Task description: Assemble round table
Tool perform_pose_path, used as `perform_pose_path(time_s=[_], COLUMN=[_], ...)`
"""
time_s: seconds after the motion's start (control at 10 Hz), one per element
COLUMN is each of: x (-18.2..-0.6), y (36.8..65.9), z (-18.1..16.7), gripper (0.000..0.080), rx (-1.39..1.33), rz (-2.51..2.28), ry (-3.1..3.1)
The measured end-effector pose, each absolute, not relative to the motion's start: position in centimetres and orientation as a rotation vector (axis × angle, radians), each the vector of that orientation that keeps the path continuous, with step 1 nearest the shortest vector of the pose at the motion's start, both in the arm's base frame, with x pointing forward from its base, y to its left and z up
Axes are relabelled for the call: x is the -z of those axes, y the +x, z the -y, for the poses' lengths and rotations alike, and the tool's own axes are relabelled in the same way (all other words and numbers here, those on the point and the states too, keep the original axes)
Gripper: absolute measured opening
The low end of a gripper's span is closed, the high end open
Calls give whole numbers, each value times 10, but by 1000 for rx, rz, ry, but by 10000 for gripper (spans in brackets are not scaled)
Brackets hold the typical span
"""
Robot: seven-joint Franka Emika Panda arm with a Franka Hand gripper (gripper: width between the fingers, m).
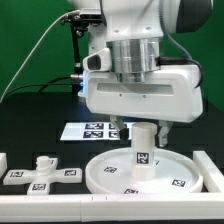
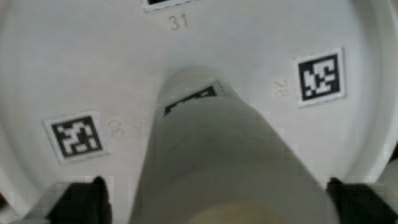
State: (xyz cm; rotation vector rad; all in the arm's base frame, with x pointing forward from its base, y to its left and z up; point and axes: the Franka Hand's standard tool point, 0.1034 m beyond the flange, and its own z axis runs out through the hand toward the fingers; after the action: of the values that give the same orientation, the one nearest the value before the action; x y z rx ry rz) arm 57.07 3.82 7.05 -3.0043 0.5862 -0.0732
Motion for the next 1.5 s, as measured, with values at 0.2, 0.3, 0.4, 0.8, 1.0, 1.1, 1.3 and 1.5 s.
perform_pose_path(time_s=[0.2,0.3,0.4,0.8,1.0,1.1,1.3,1.5], x=[-69,-69,-69,-70,-70,-70,-75,-74], y=[568,568,568,566,566,565,568,568], z=[-38,-38,-36,-39,-37,-38,-45,-44], gripper=[645,645,649,649,649,649,649,513], rx=[66,70,72,86,84,71,30,29], rz=[-356,-242,-12,835,984,1096,1421,1355], ry=[-3045,-3057,-3080,-3025,-2985,-2952,-2844,-2876])
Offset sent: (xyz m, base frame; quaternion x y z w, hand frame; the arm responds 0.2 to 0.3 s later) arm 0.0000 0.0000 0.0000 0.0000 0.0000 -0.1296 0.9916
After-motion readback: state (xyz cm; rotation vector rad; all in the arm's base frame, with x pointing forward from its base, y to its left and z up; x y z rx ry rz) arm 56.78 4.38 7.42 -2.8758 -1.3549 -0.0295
